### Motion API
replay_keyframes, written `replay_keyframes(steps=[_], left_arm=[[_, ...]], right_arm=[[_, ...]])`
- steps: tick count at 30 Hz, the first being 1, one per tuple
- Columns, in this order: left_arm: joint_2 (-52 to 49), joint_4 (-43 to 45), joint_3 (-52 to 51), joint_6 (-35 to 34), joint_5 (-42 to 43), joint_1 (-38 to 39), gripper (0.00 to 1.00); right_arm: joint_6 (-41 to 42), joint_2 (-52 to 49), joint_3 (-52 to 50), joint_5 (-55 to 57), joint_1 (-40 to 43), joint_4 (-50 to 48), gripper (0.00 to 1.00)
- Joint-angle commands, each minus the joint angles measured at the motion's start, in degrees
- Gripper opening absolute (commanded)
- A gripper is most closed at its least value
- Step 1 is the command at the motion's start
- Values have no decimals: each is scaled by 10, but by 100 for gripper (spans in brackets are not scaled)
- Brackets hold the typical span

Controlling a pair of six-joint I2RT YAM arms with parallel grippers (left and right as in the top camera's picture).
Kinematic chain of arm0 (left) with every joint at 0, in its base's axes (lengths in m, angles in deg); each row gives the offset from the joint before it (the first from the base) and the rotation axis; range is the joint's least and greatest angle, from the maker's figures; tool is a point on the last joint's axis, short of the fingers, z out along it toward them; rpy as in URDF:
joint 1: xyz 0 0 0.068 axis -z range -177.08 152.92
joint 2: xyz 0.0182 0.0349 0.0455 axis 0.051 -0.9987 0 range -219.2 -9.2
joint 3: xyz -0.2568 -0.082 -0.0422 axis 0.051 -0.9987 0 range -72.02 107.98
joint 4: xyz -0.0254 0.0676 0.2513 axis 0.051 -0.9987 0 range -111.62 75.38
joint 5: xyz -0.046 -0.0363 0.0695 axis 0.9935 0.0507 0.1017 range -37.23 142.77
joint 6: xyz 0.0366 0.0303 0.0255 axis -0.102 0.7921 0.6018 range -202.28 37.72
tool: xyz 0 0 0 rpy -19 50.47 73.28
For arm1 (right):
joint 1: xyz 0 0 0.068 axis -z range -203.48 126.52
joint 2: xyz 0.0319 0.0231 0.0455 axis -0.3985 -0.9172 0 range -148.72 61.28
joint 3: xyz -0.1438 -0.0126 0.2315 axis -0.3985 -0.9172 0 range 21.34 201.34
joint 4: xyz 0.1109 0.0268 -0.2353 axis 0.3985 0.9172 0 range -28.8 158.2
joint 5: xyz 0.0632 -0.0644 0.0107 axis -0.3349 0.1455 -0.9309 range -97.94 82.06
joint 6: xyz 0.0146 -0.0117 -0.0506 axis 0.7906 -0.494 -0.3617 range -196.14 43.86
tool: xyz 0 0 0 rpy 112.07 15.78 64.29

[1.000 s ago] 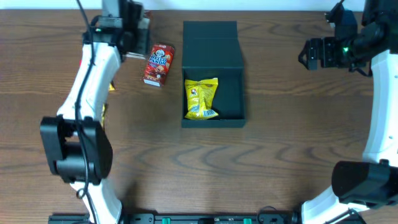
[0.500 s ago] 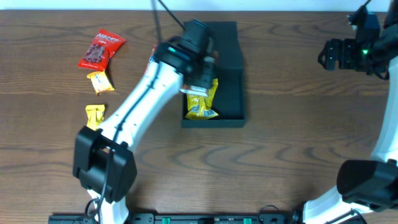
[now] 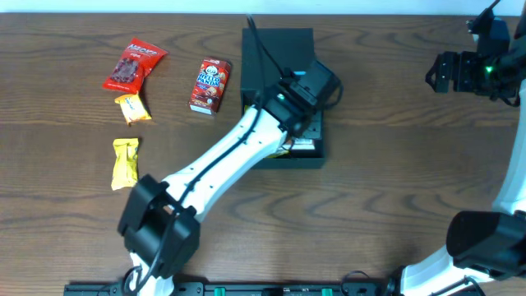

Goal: Pack container

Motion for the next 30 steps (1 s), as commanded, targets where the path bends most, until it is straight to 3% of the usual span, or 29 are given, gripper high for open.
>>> replay_keyframes(steps=[1, 6, 8, 11, 14, 23, 27, 30], left_arm=[[-38, 5, -4, -54, -18, 9, 61], [-60, 7, -4, -54, -24, 16, 63], [-65, 8, -4, -54, -31, 16, 68], [-67, 16, -4, -53, -33, 15, 88], [-67, 28, -4, -46, -33, 15, 92], [-50, 30, -3, 10, -43, 15, 89], [-14, 23, -3, 42, -139, 14, 89], [10, 13, -3, 67, -214, 10, 80]], right_arm=[[7, 9, 2, -5, 3, -1, 99], [9, 9, 2, -7, 3, -2, 99], [9, 9, 2, -7, 3, -2, 99], [9, 9, 2, -8, 3, -1, 99], [9, 9, 2, -21, 3, -1, 99], [9, 9, 2, -24, 3, 7, 99], [9, 9, 2, -24, 3, 8, 99], [9, 9, 2, -24, 3, 8, 99]])
